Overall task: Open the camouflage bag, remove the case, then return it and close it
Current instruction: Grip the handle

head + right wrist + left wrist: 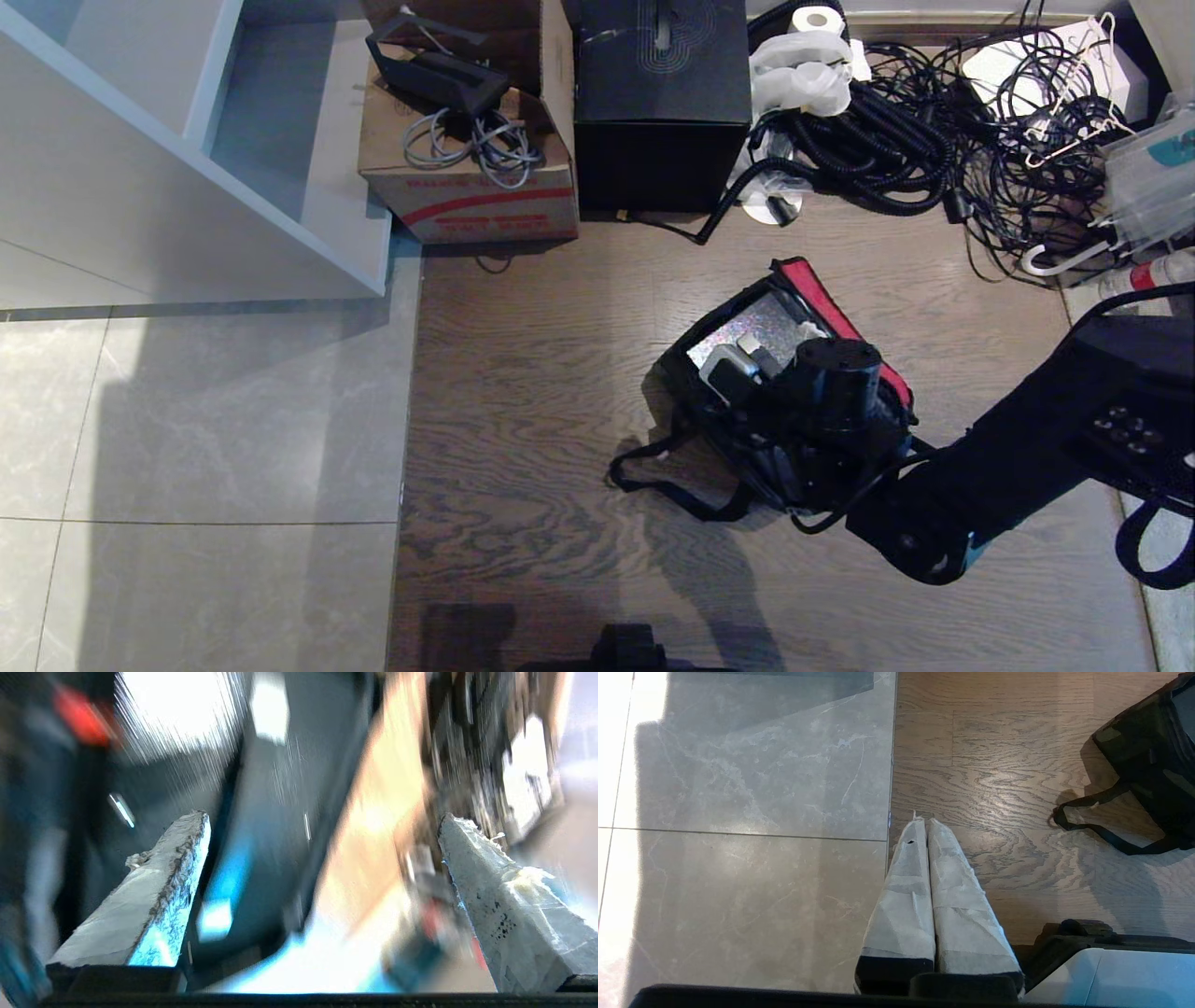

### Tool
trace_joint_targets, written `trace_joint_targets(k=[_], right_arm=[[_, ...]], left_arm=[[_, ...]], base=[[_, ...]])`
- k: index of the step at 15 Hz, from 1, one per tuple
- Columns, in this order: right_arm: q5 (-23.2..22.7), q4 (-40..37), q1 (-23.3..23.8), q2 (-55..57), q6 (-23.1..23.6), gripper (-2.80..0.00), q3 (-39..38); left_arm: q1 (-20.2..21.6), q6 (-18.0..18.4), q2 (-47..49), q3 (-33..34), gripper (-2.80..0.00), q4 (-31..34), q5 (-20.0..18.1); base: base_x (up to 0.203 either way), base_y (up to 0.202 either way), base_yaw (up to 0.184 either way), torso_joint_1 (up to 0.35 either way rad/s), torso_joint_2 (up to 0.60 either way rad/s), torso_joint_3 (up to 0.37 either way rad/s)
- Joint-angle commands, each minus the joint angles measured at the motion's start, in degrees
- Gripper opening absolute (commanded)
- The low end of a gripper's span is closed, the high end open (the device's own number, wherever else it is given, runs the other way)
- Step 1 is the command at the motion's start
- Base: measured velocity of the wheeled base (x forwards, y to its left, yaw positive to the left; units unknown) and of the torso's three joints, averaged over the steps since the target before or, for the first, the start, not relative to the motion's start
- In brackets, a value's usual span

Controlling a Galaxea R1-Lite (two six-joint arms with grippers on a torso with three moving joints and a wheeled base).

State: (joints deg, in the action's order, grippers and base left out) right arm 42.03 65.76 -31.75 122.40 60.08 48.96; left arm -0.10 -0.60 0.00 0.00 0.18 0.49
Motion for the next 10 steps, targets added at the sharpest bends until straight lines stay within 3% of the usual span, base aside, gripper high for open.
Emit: trace_joint_targets(k=[1,3,5,8,10], right_arm=[[13.2,-0.3,-0.8,3.7,-3.4,0.0,0.0],[15.2,-1.0,-1.0,6.7,-9.5,0.0,1.4],[21.4,-1.3,-1.0,9.0,-10.7,0.0,3.1],[22.3,-1.4,-1.0,11.4,-18.0,0.0,6.8],[22.8,-1.3,-0.9,13.5,-20.1,0.0,8.3]], left_arm=[[0.0,0.0,0.0,0.0,-2.8,0.0,0.0],[0.0,0.0,0.0,0.0,-2.8,0.0,0.0],[0.0,0.0,0.0,0.0,-2.8,0.0,0.0],[0.0,0.0,0.0,0.0,-2.8,0.0,0.0],[0.0,0.0,0.0,0.0,-2.8,0.0,0.0]], base=[[0.0,0.0,0.0,0.0,0.0,0.0],[0.0,0.0,0.0,0.0,0.0,0.0],[0.0,0.0,0.0,0.0,0.0,0.0],[0.0,0.0,0.0,0.0,0.0,0.0],[0.0,0.0,0.0,0.0,0.0,0.0]])
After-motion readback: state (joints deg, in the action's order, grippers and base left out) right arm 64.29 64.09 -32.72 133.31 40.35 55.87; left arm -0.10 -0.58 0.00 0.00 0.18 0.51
